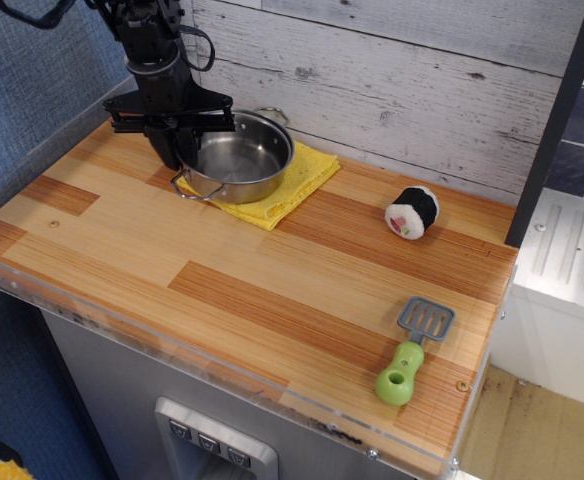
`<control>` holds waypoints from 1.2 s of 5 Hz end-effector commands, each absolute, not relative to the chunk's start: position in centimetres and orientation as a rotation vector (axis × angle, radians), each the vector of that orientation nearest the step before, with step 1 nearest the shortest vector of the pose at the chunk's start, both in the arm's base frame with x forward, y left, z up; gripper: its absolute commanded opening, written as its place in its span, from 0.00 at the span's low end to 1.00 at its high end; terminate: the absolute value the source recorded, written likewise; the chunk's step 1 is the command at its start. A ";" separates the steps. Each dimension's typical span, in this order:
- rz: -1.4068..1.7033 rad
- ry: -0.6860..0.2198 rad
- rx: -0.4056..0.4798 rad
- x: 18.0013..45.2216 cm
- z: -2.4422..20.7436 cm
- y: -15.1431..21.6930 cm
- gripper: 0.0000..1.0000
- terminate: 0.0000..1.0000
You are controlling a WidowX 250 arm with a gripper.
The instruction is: PICK UP THE VESSEL AND PUT ON THE YELLOW TOWEL
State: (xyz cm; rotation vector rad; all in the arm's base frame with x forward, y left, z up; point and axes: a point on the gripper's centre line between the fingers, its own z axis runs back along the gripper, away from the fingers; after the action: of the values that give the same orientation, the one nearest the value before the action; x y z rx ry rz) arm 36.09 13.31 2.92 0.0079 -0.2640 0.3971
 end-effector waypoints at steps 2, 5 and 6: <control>0.387 -0.326 0.044 36.0 5.3 12.8 1.00 0.00; 0.380 -0.558 0.163 34.3 13.8 12.3 1.00 0.00; 0.380 -0.558 0.163 34.3 13.8 12.3 1.00 0.00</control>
State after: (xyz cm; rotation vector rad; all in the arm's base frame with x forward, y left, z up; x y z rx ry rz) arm 34.77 12.13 12.06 0.1566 -0.5070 0.3738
